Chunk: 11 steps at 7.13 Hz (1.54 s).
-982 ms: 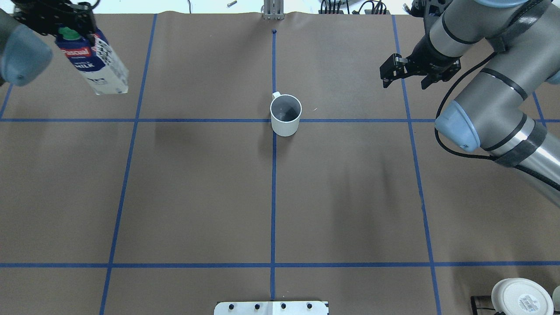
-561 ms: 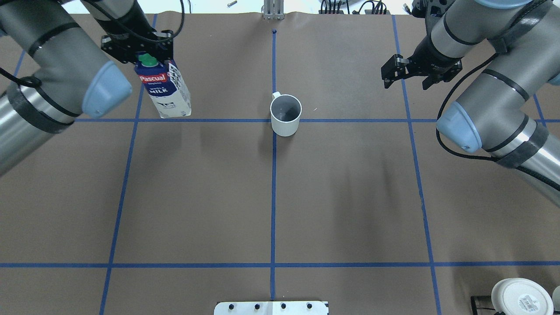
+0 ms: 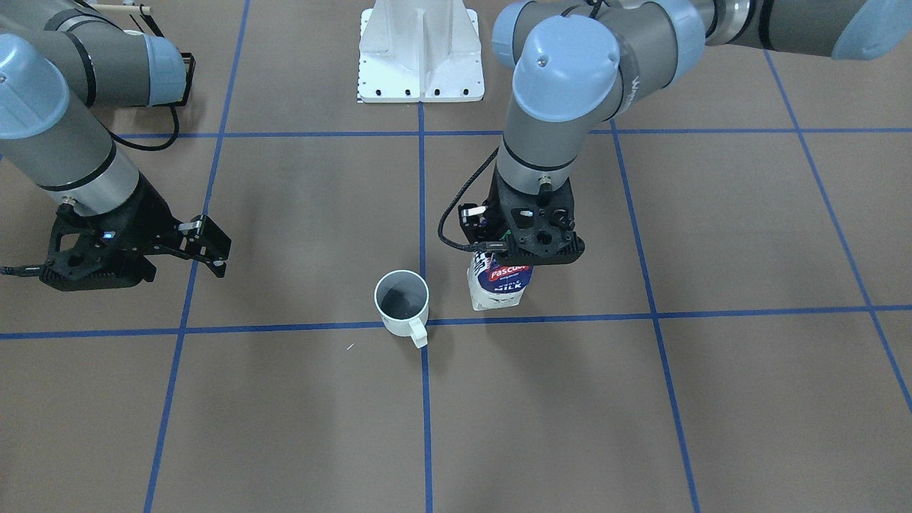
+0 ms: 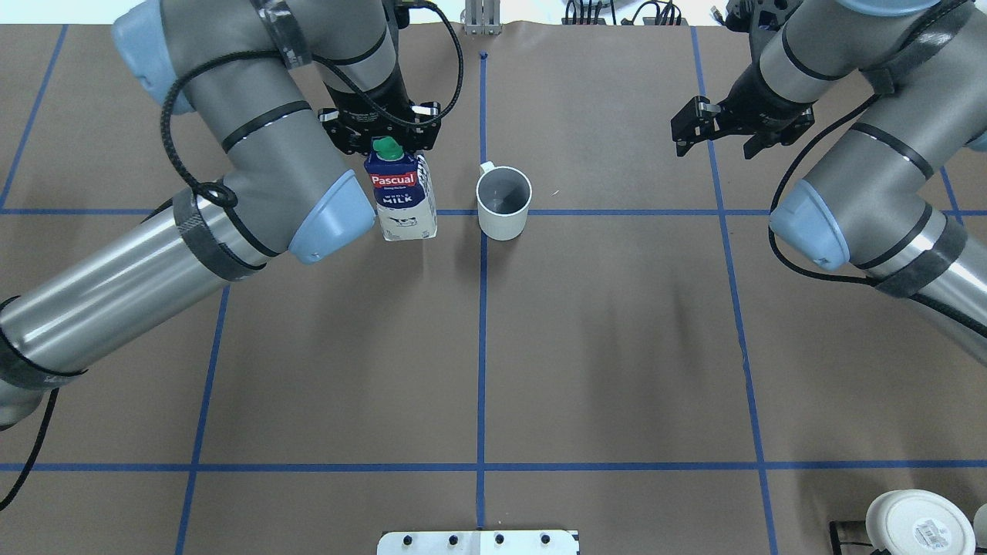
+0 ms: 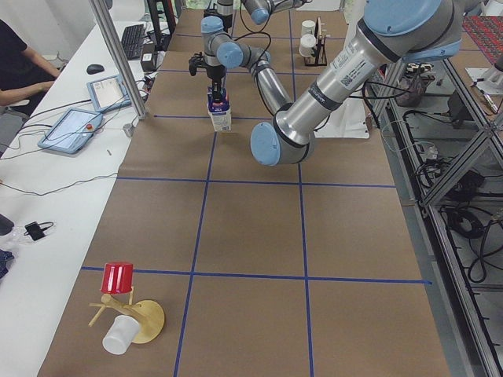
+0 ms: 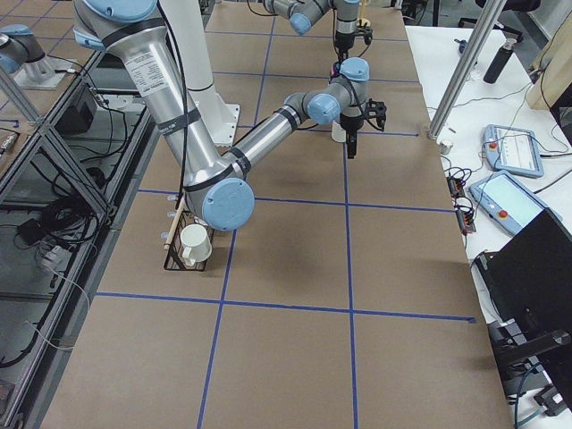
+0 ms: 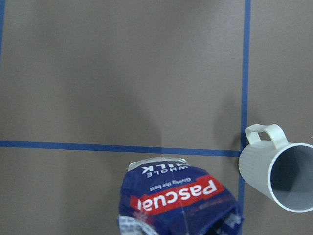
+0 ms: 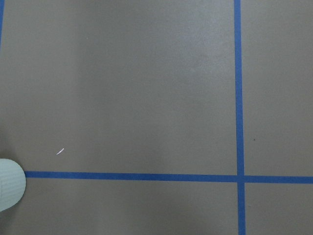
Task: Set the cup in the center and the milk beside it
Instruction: 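Carry the Pascual milk carton with the left gripper toward the mug, then lower the milk carton beside the mug and open the left gripper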
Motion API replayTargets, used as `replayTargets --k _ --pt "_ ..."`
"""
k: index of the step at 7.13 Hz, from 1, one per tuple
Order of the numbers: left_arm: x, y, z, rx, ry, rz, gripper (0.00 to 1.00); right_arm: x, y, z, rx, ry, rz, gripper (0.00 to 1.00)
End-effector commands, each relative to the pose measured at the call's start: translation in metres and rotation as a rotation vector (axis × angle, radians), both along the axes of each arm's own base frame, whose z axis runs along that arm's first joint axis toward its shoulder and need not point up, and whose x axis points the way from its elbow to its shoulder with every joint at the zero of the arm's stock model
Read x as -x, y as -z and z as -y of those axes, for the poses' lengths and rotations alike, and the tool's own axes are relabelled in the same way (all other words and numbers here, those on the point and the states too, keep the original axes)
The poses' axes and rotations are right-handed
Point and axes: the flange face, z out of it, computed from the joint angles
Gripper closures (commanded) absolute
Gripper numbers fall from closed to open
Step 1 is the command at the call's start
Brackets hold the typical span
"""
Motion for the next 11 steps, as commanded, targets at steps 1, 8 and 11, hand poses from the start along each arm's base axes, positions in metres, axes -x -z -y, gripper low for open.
replayTargets --k 1,8,11 --pt "-0.024 0.000 0.018 -0.018 0.008 -0.024 1.00 0.000 0.000 0.000 0.001 0.001 0.001 0.00" --pt "-0.051 -0.001 0.001 -0.005 0.002 -0.037 0.02 0.001 -0.001 0.000 0.006 0.006 0.002 0.00" --pt "-0.006 0.024 0.011 -0.064 0.043 -0.111 0.01 -0.009 -0.002 0.005 0.013 -0.005 0.009 0.00"
